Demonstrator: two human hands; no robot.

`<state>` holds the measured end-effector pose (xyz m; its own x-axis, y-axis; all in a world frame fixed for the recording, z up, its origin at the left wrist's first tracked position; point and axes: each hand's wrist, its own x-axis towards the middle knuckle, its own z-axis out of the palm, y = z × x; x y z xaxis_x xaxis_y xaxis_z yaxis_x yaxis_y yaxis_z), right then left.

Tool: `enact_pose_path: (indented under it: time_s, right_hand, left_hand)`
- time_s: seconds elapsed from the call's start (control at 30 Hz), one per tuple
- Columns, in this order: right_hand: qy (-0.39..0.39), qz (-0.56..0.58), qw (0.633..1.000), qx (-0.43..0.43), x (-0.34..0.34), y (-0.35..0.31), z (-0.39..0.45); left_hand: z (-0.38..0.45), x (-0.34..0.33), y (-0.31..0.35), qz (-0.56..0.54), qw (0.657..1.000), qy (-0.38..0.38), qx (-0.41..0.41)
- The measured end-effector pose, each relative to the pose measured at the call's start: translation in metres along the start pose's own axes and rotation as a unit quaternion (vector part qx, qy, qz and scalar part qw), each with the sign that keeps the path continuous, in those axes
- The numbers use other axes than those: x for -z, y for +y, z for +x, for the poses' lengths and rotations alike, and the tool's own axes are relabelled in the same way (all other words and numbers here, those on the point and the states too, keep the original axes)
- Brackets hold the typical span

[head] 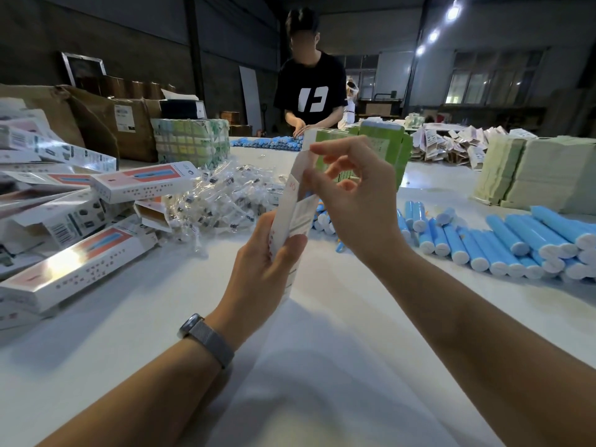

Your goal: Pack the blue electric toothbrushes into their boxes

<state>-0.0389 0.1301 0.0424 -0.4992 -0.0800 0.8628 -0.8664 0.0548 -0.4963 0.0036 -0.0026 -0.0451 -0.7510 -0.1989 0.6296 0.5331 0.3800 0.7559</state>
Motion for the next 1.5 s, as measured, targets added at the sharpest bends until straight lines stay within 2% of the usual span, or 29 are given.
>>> enact_pose_path:
  time_s: [0.13,0.23,0.33,0.4,0.5,0.57,0.6,0.67,0.73,0.8,0.87,0.9,0.97,1.03,1.1,1.13,1.2,1.3,1.5]
  right_hand:
    - [0.009,0.027,0.998,-0.06,-0.001,0.008,-0.003]
    - [-0.007,0.04,0.994,-0.097,-0.006,0.01,-0.01]
    - [-0.062,0.052,0.99,-0.111,-0.021,0.008,-0.022]
    - [-0.108,0.132,0.979,-0.109,-0.032,0.007,-0.029]
    - [-0.083,0.217,0.966,-0.113,-0.051,0.015,-0.028]
    - [-0.056,0.153,0.976,-0.146,-0.069,0.028,-0.026]
    - [-0.073,0.082,0.982,-0.153,-0.08,0.037,-0.023]
    - [-0.191,-0.081,0.967,-0.15,-0.103,0.051,-0.017]
    - [-0.328,-0.187,0.914,-0.146,-0.121,0.055,-0.012]
    - [-0.384,-0.162,0.889,-0.191,-0.134,0.056,-0.013]
    - [-0.347,-0.081,0.882,-0.31,-0.139,0.055,-0.02]
    - [-0.323,-0.06,0.882,-0.338,-0.143,0.061,-0.026]
    - [-0.287,-0.069,0.9,-0.321,-0.149,0.068,-0.038]
    - [-0.305,-0.174,0.909,-0.223,-0.149,0.071,-0.035]
    - [-0.363,-0.303,0.876,-0.092,-0.147,0.075,-0.031]
    - [-0.378,-0.309,0.871,-0.059,-0.146,0.079,-0.029]
    - [-0.418,-0.229,0.878,-0.044,-0.146,0.08,-0.027]
    - [-0.473,-0.248,0.845,-0.02,-0.149,0.082,-0.03]
    - [-0.4,-0.331,0.854,-0.016,-0.144,0.081,-0.028]
  left_hand:
    - [-0.001,0.0,0.004,0.012,1.0,0.005,-0.002]
    - [0.001,0.001,0.006,0.061,0.998,0.021,-0.007]
    - [0.007,0.011,0.004,0.112,0.991,0.072,-0.025]
    - [0.01,0.019,0.001,0.116,0.986,0.114,-0.028]
    - [0.014,0.024,-0.001,0.123,0.976,0.177,-0.029]
    - [0.017,0.026,-0.003,0.135,0.966,0.22,-0.023]
    - [0.018,0.027,-0.005,0.14,0.961,0.239,-0.018]
    - [0.023,0.029,-0.011,0.163,0.95,0.265,0.003]
    - [0.026,0.033,-0.016,0.183,0.942,0.281,0.027]
    - [0.027,0.036,-0.017,0.187,0.936,0.296,0.032]
    - [0.027,0.038,-0.017,0.192,0.938,0.287,0.0]
    - [0.026,0.038,-0.018,0.197,0.941,0.275,-0.017]
    - [0.023,0.037,-0.018,0.199,0.946,0.254,-0.024]
    - [0.023,0.037,-0.017,0.196,0.948,0.251,-0.022]
    - [0.023,0.037,-0.014,0.194,0.946,0.256,-0.031]
    - [0.023,0.036,-0.013,0.193,0.945,0.261,-0.037]
    - [0.022,0.036,-0.009,0.189,0.944,0.268,-0.038]
    - [0.02,0.035,-0.003,0.178,0.948,0.263,-0.022]
    - [0.019,0.035,-0.008,0.148,0.957,0.239,-0.073]
